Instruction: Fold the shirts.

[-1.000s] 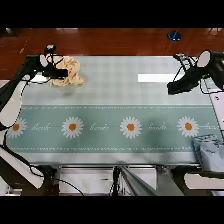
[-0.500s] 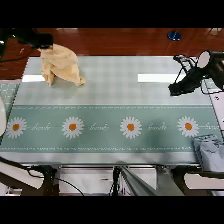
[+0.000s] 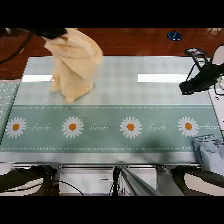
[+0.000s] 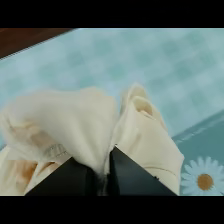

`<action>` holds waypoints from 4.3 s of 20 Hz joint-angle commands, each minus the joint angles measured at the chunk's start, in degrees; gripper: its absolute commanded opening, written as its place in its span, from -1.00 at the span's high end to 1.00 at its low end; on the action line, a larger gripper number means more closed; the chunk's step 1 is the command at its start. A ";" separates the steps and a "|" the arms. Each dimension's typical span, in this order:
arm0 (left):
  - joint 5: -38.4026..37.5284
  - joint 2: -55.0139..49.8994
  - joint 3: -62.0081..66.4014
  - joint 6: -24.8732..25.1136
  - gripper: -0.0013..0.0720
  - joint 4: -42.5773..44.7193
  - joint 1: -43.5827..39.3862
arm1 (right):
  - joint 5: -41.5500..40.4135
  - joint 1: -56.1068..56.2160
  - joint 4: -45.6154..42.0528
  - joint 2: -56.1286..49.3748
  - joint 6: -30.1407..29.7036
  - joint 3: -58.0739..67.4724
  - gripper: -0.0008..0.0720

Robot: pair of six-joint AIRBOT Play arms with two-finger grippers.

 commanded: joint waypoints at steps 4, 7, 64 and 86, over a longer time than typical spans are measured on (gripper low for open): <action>4.37 -7.28 -5.33 -1.66 0.89 -0.59 -23.96 | 0.20 0.00 -0.50 9.66 0.09 -0.02 -0.20; 11.58 -15.80 -5.57 -1.62 0.89 -0.61 -29.99 | 0.20 0.00 -0.50 11.50 0.09 -0.02 -0.20; 5.99 -24.92 -42.62 17.66 0.88 -41.53 19.26 | -9.25 -34.23 40.87 6.95 -21.55 -44.19 -0.63; 4.68 4.22 -19.30 19.32 0.89 -43.50 32.46 | -3.80 -29.77 63.54 22.80 -15.65 -9.92 0.90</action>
